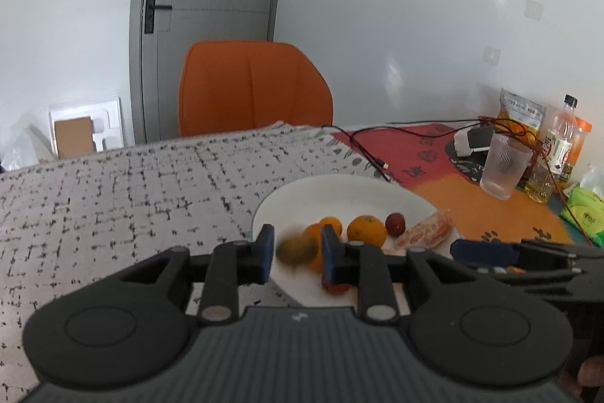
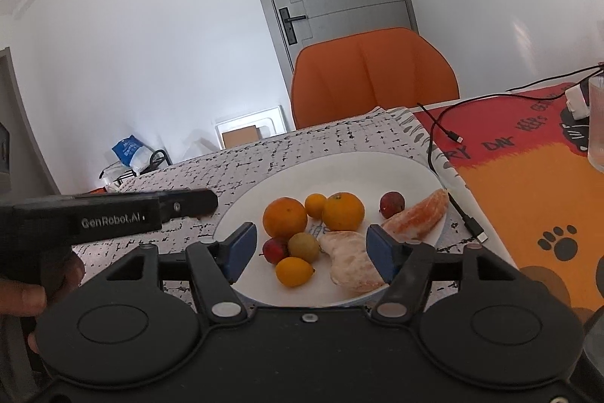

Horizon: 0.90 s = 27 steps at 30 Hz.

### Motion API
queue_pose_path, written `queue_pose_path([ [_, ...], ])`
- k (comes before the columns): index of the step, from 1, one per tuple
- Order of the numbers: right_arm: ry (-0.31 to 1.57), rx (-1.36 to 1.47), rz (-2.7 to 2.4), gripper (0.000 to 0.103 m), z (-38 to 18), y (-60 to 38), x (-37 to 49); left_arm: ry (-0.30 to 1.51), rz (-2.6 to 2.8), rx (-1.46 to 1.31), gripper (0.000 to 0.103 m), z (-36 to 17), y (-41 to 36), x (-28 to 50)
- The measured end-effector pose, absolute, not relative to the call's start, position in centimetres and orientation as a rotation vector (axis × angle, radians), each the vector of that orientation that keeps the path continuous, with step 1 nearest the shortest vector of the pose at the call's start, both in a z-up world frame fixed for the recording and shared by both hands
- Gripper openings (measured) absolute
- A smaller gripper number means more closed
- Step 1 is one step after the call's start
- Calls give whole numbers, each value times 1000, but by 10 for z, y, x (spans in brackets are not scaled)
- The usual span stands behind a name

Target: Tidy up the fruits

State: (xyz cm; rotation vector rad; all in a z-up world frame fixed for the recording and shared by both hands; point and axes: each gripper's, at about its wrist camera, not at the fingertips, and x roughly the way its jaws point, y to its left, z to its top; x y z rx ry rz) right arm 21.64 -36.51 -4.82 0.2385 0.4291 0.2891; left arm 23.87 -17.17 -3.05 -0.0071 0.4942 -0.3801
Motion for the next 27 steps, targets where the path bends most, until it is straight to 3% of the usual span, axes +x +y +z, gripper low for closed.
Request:
queue_pose_path([
  [4,427,248,292,64,-49,-367,216,501,-372,-9,34,-29,-167,237],
  [8,422,266,288,65,-49,-368,213,522,-332,-7,56,-28,-158,234],
  [11,425,276,291,67,-48,-368,211,515,-302,1,64,-27,-149,228],
  [18,428,272,300,70,-45,-361,206,529,-252,-22,76,-25,-126,213],
  [24,419,272,312,82,-39,-350,200,540,-200,-36,85,-22,-108,197],
  [27,410,262,317,93,-34,-343,195,532,-175,-52,91,-18,-98,188],
])
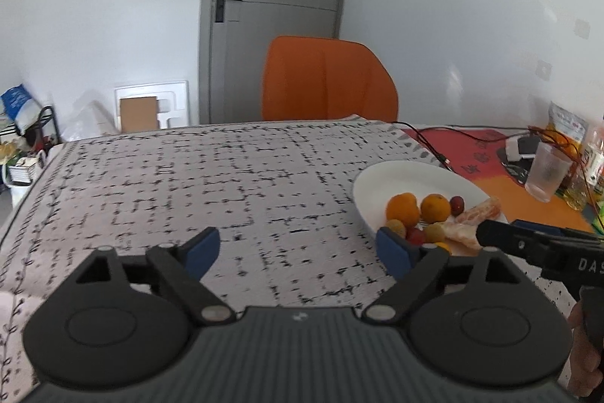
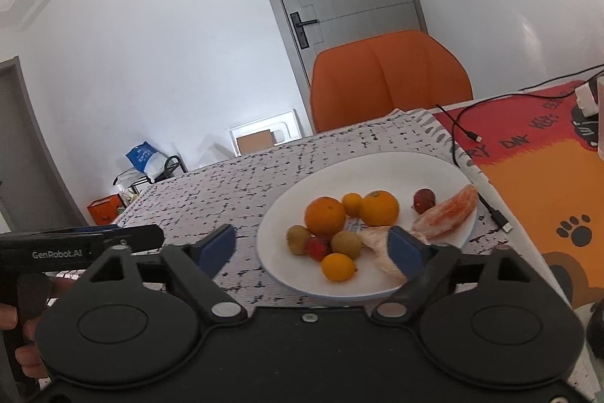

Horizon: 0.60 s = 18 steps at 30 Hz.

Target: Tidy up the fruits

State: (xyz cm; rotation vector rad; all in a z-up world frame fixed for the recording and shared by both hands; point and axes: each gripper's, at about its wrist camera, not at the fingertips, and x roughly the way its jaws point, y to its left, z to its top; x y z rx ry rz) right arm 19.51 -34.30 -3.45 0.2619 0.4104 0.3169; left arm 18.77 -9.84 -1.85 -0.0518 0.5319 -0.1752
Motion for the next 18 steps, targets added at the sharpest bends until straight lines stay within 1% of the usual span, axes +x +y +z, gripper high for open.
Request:
queue_pose_path([
  [2,403,255,319,101,-31,-340,192,530,-153,-49,93,-15,-92,181],
  [3,400,255,320,103,-29,-338,189,531,-146,-47,94,-14,-90,178],
  [8,416,249,317,103,-26,-329,182,527,-109,-55,99,-9,-76,162],
  [18,430,228,302,103,-18,-315,164,528,-70,-62,101,-2,-51,132],
])
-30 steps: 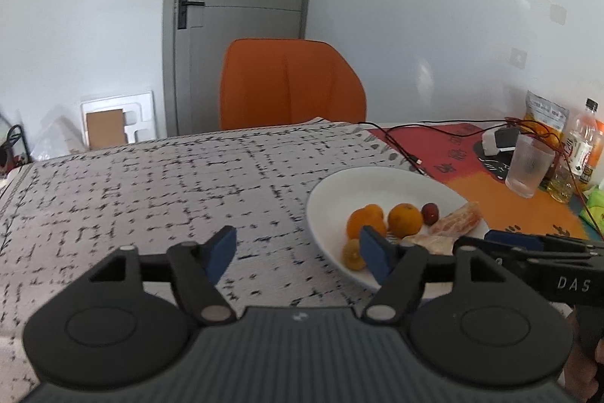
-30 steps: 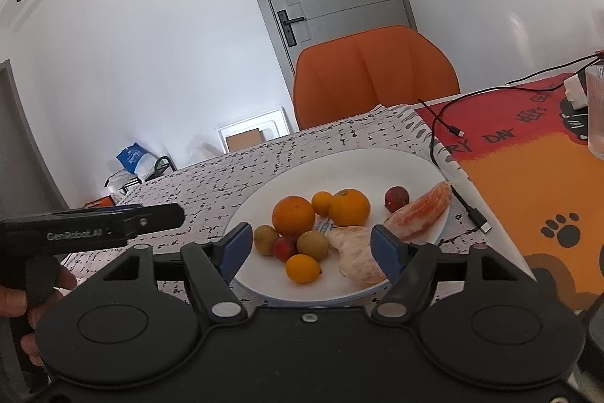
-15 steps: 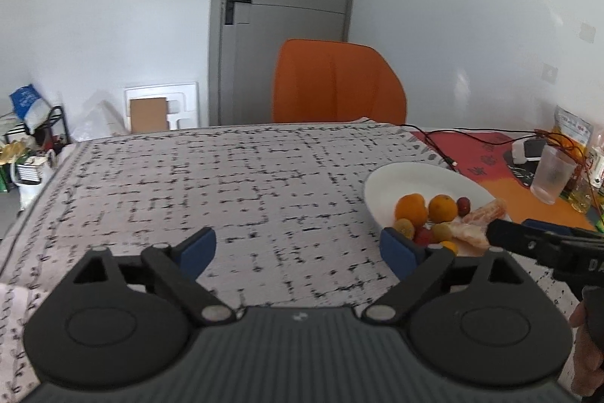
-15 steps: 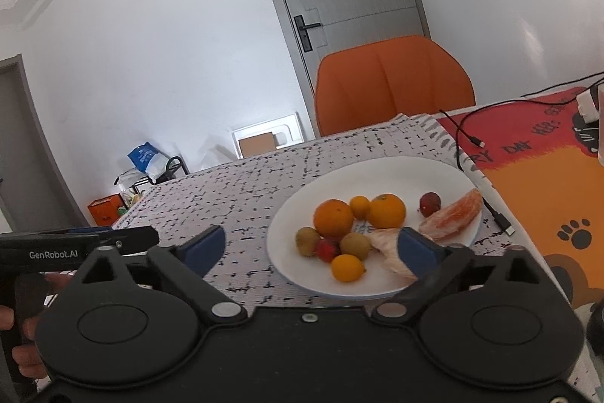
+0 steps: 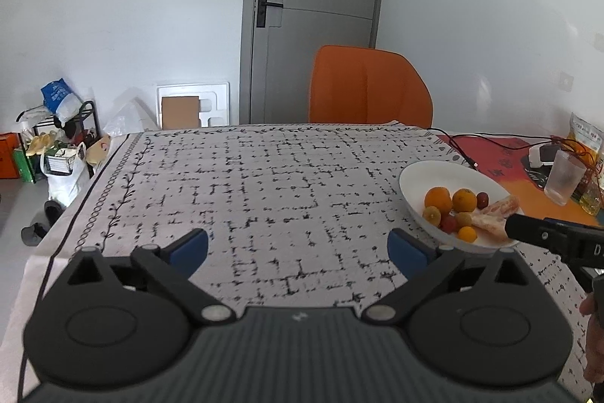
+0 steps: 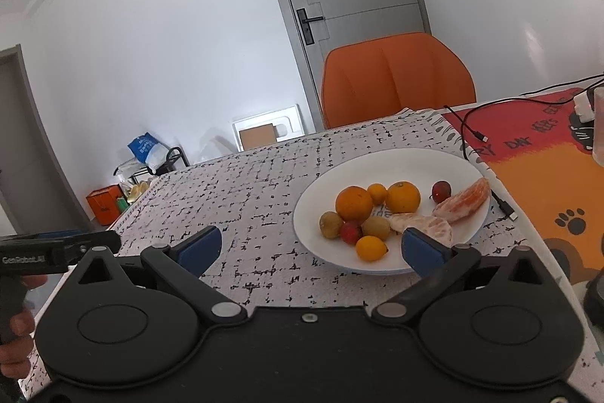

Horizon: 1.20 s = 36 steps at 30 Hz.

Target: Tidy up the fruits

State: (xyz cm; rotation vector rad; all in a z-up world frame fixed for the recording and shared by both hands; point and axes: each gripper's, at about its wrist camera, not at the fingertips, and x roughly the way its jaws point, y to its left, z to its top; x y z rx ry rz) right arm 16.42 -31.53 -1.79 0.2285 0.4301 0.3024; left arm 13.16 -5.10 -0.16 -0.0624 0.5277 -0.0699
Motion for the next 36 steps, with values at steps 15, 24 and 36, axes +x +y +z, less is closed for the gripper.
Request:
queue_pose_path([
  [15,474,179,299,103,-12,-293,137,542,-9,-76,101,0,-21,92],
  [24,470,170,284,103,-7,-286,122,538,37,-75,101,1,-7,67],
  [36,490,142,282,103,-7,-285,102,542,55,-49,103,7,-15,43],
])
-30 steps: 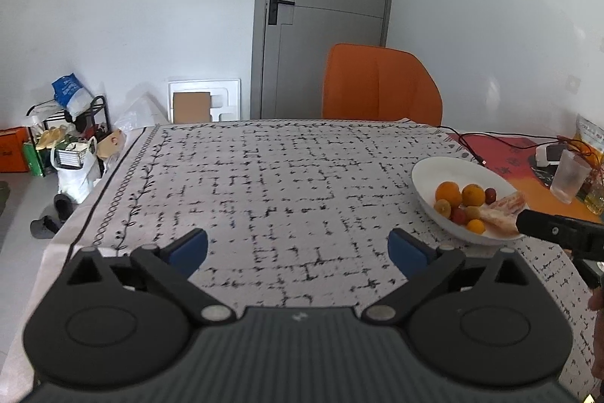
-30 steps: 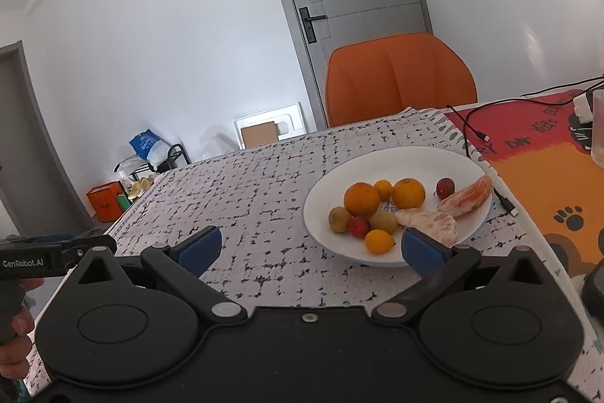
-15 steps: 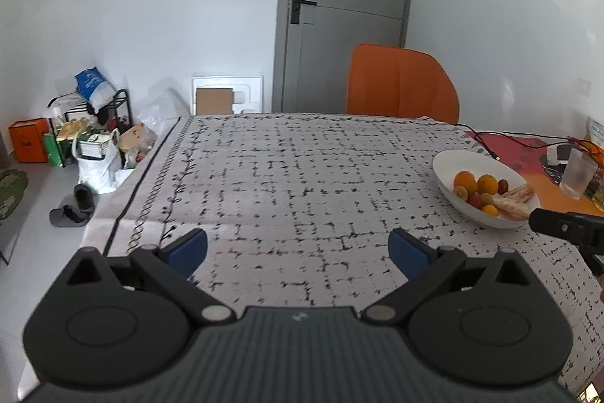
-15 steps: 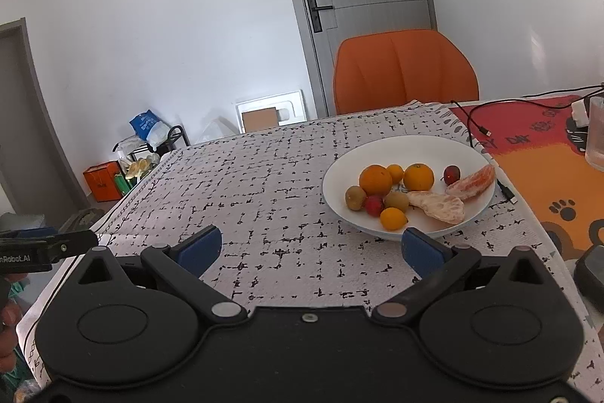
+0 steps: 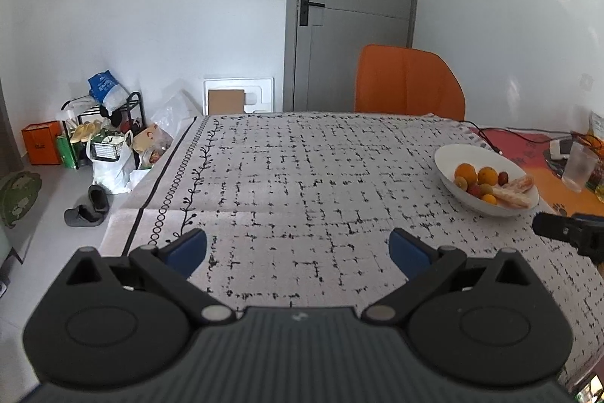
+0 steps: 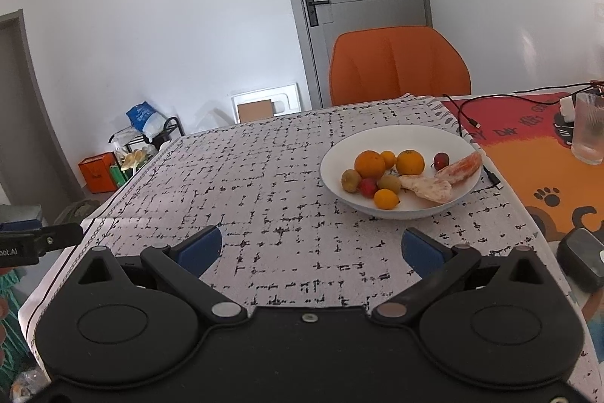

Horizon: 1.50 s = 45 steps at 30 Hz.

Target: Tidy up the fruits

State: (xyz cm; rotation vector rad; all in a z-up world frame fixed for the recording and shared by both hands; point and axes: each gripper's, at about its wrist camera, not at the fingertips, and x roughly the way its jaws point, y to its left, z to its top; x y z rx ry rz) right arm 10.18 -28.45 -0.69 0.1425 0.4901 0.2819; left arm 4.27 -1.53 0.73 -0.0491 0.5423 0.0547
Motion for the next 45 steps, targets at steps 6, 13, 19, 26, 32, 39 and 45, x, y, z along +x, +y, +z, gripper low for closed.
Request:
queue_pose_path([
  [6,496,115,313,103,-8,-277,95,535,56,-51,103,9,-21,33],
  [13,485,112,318,103,-6,-274,94,537,42,-51,103,10,-23,32],
  [19,477,106,328,103,-4,-272,93,538,33,-58,103,9,-23,32],
  [26,473,103,334,103,-1,-269,93,543,24,-61,103,8,-23,32],
  [32,479,97,337,103,-3,-267,94,546,23,-61,103,7,-22,33],
  [39,476,95,338,103,-3,-265,95,548,26,-66,103,6,-20,34],
  [45,476,91,335,103,-4,-265,93,546,25,-66,103,7,-19,34],
])
